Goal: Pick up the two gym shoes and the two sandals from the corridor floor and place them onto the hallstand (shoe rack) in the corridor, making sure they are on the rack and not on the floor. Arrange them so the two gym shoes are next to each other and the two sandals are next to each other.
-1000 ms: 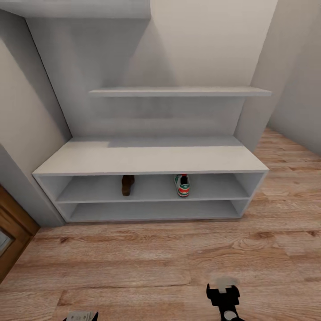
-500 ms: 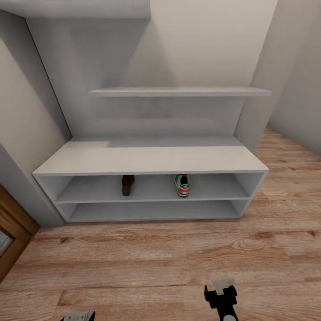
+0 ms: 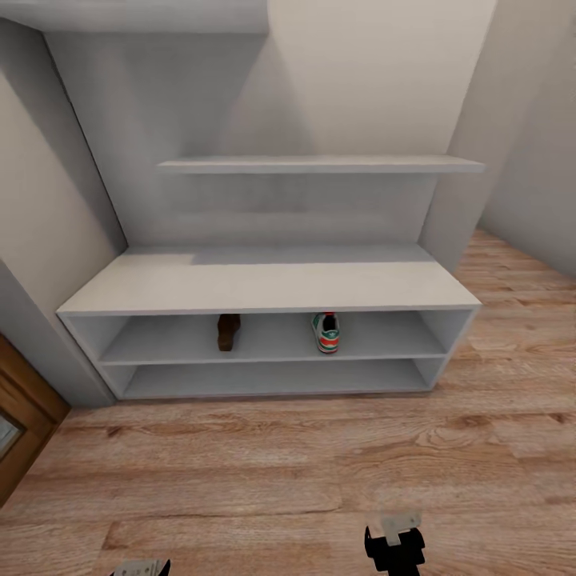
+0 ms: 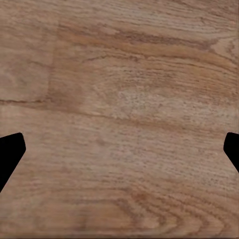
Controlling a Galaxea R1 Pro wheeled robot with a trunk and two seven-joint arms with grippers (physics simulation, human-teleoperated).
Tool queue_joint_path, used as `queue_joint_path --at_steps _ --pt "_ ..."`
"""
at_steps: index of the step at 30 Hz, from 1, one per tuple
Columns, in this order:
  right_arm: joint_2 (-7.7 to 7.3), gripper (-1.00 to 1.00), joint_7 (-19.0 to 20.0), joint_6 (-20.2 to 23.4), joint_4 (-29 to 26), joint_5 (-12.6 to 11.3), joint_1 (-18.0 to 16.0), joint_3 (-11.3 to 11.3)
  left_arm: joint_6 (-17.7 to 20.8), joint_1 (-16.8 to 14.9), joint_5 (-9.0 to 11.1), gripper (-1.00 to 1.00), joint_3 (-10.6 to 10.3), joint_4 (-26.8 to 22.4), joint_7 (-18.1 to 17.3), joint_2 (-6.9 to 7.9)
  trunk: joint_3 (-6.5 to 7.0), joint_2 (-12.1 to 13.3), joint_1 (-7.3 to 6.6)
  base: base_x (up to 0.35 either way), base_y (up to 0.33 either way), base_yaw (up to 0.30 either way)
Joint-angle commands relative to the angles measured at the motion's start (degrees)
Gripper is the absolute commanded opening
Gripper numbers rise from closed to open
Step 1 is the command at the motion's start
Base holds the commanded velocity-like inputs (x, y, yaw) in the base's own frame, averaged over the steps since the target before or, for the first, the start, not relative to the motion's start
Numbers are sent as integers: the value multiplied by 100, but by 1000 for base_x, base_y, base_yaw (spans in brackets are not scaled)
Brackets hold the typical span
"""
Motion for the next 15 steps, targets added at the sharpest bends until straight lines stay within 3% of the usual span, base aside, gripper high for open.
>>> queue_joint_path --at_steps 1,15 --pt "3 100 -57 7 6 27 -1 41 -9 -2 23 100 48 13 -55 -4 -4 -2 -1 0 0 -133" --pt "8 100 -59 4 0 20 9 -19 -17 -6 321 100 41 154 -61 2 -4 -2 -1 0 0 -253"
